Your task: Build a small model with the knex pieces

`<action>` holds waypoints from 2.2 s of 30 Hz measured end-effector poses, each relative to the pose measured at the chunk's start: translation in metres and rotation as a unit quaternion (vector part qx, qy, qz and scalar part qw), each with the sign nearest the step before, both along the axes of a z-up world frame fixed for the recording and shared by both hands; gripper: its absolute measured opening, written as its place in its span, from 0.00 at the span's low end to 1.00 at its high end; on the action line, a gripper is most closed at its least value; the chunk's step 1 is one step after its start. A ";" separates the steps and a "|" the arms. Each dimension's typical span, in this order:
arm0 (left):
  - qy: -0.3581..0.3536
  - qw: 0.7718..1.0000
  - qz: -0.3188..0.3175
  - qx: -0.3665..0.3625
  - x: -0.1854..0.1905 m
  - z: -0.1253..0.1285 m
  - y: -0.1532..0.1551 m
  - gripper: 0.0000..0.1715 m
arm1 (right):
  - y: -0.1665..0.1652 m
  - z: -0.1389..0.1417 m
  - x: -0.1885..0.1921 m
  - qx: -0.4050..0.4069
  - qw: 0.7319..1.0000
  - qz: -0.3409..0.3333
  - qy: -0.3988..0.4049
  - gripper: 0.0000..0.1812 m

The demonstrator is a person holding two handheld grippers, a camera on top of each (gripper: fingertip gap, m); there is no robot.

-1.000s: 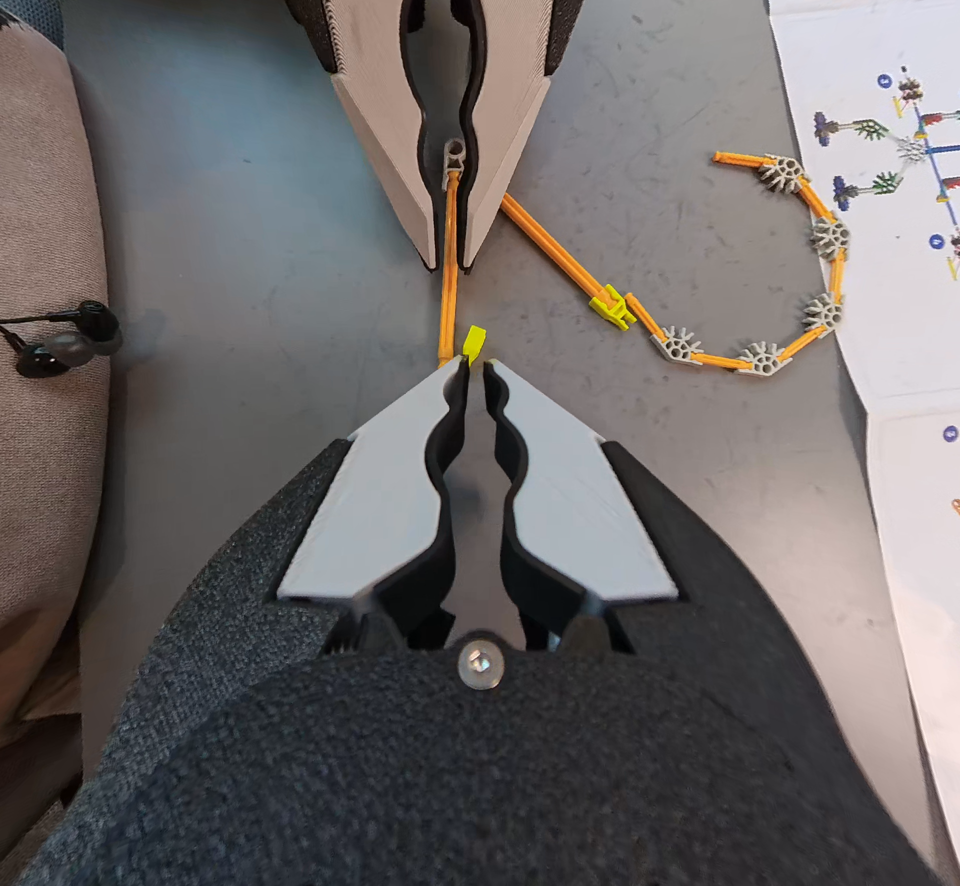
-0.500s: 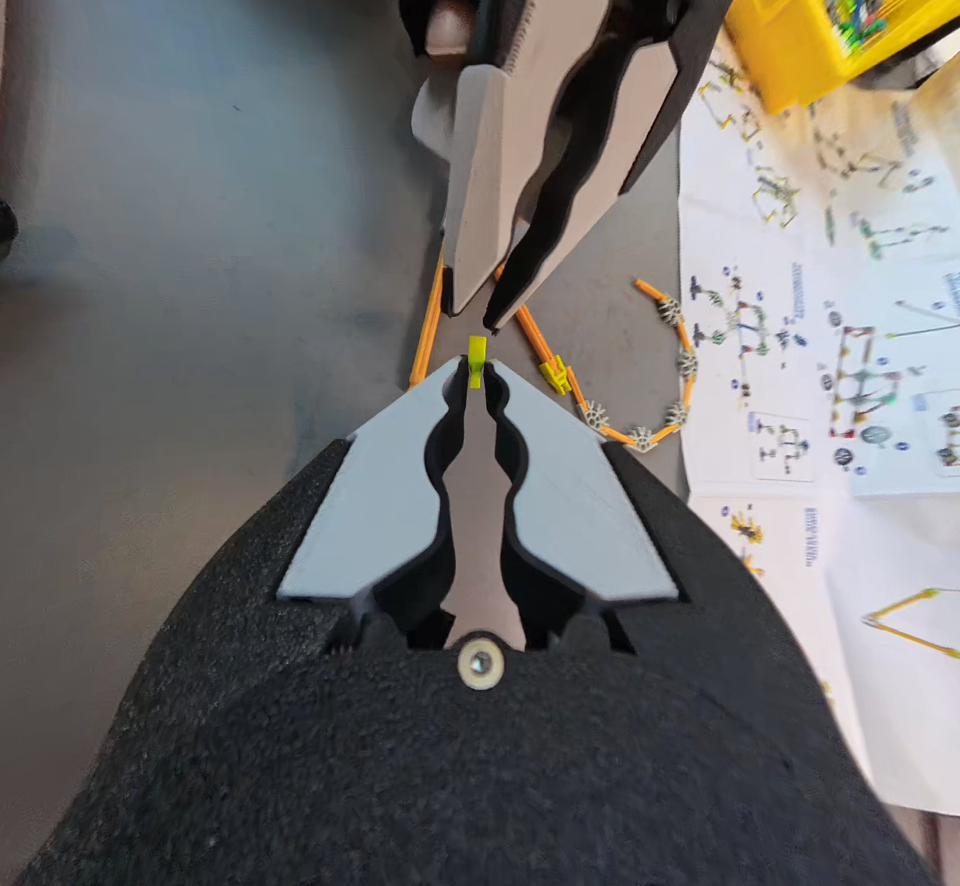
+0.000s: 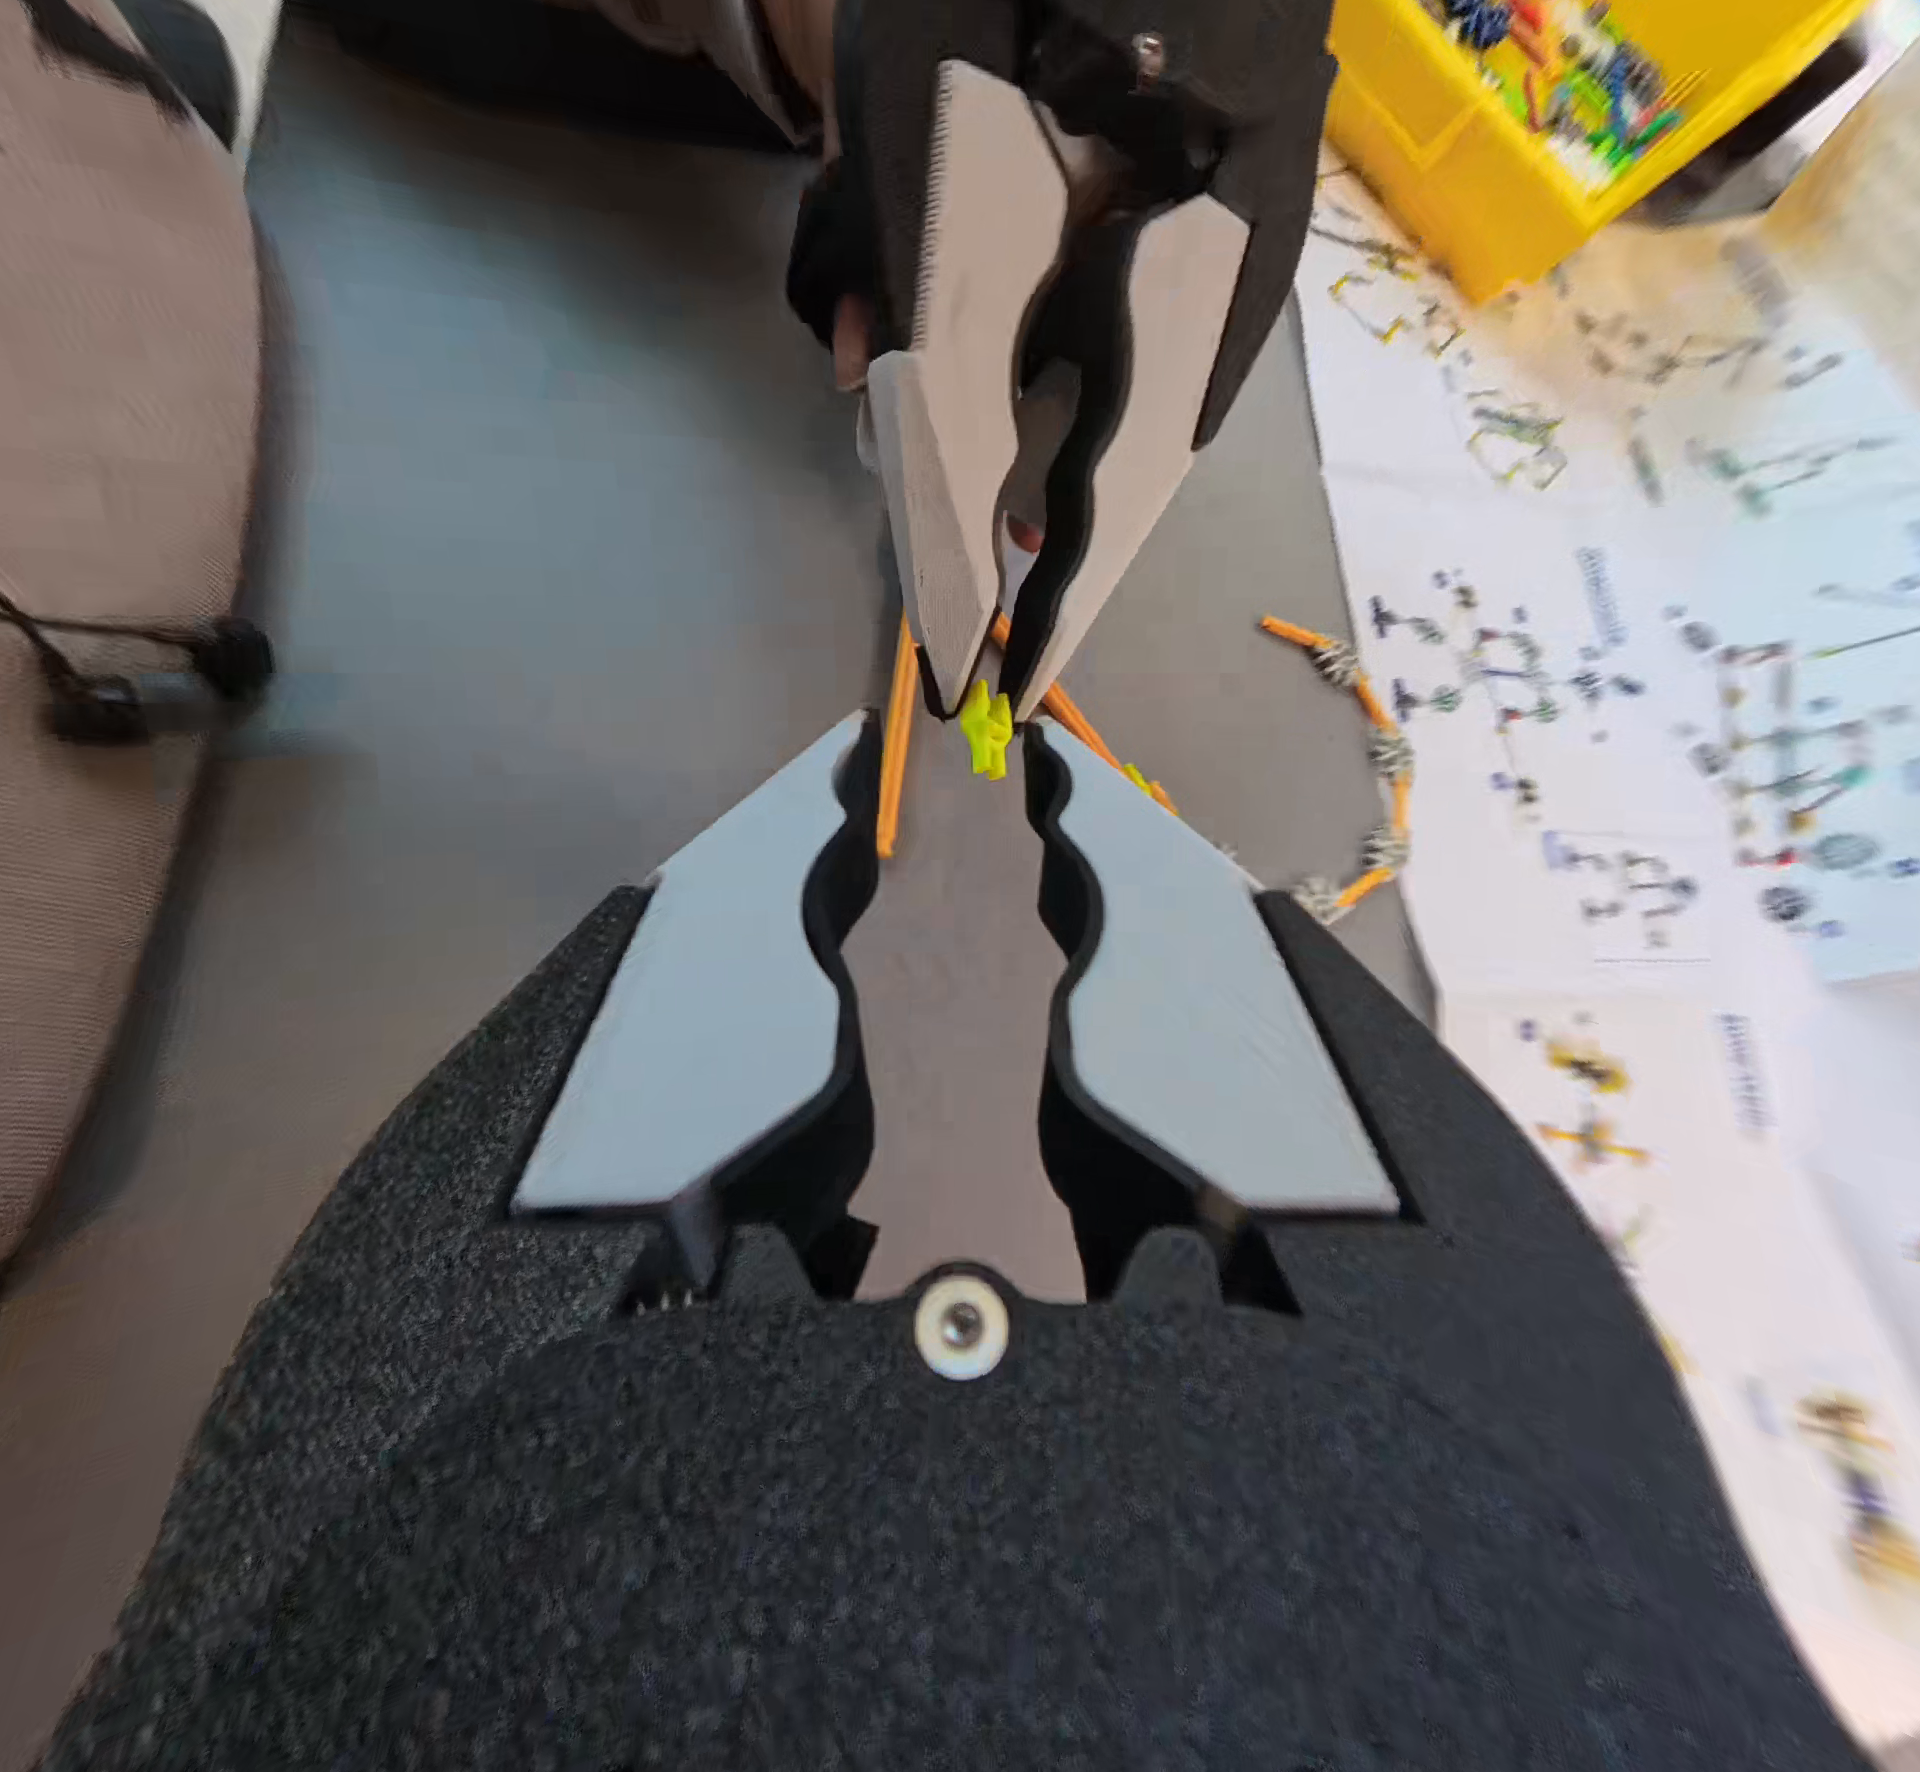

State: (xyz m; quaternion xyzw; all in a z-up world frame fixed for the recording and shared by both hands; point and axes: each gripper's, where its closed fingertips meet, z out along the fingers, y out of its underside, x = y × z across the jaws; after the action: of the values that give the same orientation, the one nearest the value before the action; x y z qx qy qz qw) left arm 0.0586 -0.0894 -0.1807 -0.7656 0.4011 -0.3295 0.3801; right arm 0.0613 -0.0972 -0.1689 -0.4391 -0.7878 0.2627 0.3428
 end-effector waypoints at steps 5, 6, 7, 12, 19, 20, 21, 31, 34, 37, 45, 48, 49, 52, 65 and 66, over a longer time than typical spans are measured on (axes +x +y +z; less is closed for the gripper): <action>0.088 0.992 -0.007 0.094 0.002 -0.009 0.002 0.06 | 0.007 -0.010 0.004 -0.089 0.995 -0.031 -0.036 0.12; 0.091 0.991 -0.010 0.099 0.004 -0.010 0.001 0.06 | 0.007 -0.014 0.004 -0.088 0.995 -0.031 -0.042 0.11; 0.096 0.990 -0.012 0.103 0.005 -0.011 0.000 0.06 | 0.006 -0.017 0.004 -0.091 0.994 -0.032 -0.047 0.09; 0.117 0.985 -0.019 0.122 0.006 -0.014 0.000 0.06 | 0.005 -0.022 0.001 -0.108 0.992 -0.032 -0.052 0.05; 0.123 0.988 -0.018 0.087 -0.002 -0.021 -0.002 0.07 | 0.009 -0.026 0.005 -0.084 0.995 -0.030 -0.053 0.05; 0.128 0.989 -0.015 0.078 -0.007 -0.023 -0.001 0.08 | 0.010 -0.030 0.008 -0.071 0.995 -0.030 -0.061 0.05; 0.130 0.989 -0.021 0.065 -0.011 -0.025 -0.003 0.09 | 0.010 -0.033 0.010 -0.067 0.995 -0.029 -0.066 0.05; 0.158 0.986 -0.039 0.020 -0.017 -0.043 -0.011 0.02 | 0.008 -0.052 0.012 -0.040 0.994 -0.033 -0.095 0.05; 0.157 0.987 -0.040 0.017 -0.016 -0.044 -0.012 0.02 | 0.009 -0.053 0.012 -0.034 0.994 -0.033 -0.098 0.05; 0.155 0.987 -0.040 0.014 -0.016 -0.044 -0.012 0.02 | 0.008 -0.053 0.012 -0.025 0.994 -0.029 -0.103 0.05; 0.154 0.987 -0.038 0.009 -0.015 -0.044 -0.012 0.02 | 0.009 -0.053 0.014 -0.005 0.992 -0.037 -0.119 0.05; 0.154 0.987 -0.038 0.010 -0.015 -0.044 -0.012 0.02 | 0.010 -0.053 0.015 -0.003 0.991 -0.041 -0.125 0.05; 0.154 0.987 -0.038 0.010 -0.015 -0.044 -0.012 0.02 | 0.010 -0.053 0.016 -0.003 0.991 -0.042 -0.129 0.05; 0.155 0.987 -0.035 0.011 -0.017 -0.043 -0.011 0.04 | 0.012 -0.054 0.019 -0.004 0.989 -0.047 -0.139 0.05; 0.166 0.985 -0.040 -0.004 -0.016 -0.048 -0.015 0.03 | 0.012 -0.056 0.016 -0.017 0.986 -0.061 -0.152 0.05; 0.166 0.985 -0.038 -0.005 -0.016 -0.048 -0.015 0.03 | 0.012 -0.056 0.016 -0.018 0.986 -0.061 -0.152 0.05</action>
State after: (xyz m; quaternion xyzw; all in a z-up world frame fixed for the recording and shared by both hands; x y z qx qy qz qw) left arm 0.0429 -0.1041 -0.2283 -0.7955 0.4861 -0.2142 0.2916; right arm 0.0778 -0.0851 -0.2247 -0.5274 -0.7977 0.1851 0.2266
